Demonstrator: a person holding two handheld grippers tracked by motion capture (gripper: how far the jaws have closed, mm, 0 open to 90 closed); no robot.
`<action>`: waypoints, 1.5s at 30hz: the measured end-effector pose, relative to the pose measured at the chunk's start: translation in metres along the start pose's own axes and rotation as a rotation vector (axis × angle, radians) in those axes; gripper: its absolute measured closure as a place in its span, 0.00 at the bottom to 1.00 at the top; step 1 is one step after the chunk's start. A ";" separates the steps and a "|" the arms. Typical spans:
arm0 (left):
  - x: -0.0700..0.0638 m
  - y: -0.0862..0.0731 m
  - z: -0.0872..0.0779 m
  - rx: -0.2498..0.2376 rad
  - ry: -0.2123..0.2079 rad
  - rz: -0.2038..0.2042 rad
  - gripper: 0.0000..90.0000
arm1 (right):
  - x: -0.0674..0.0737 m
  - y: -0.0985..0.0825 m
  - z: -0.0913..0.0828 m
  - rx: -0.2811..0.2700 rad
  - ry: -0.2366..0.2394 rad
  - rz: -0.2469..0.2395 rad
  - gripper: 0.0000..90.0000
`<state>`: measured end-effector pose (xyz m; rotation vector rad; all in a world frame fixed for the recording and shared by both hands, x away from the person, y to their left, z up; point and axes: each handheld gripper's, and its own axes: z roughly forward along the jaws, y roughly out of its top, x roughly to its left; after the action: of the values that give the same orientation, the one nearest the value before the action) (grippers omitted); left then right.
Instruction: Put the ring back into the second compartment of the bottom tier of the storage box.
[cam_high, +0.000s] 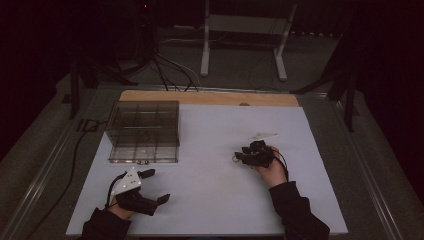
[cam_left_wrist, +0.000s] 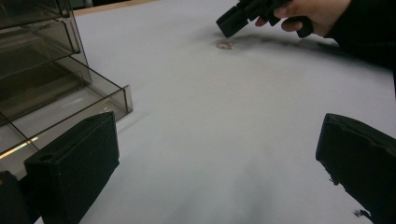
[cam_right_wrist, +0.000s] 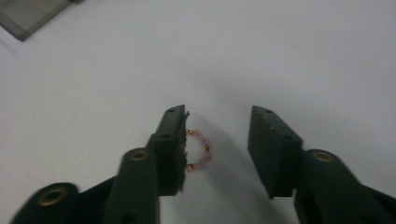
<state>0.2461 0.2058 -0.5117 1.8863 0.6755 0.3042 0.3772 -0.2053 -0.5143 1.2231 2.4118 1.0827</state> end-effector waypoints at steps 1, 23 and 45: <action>0.000 0.000 0.000 0.001 0.000 -0.002 0.01 | 0.000 0.000 0.001 0.003 -0.001 -0.002 0.70; 0.000 0.000 0.000 0.001 -0.001 -0.001 0.01 | 0.008 0.001 0.008 0.059 -0.069 -0.034 0.98; -0.001 0.000 0.000 0.002 0.000 0.007 0.01 | 0.009 0.009 -0.002 0.022 -0.050 -0.024 0.98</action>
<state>0.2458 0.2052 -0.5114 1.8911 0.6698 0.3073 0.3757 -0.1967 -0.5055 1.2102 2.4012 1.0092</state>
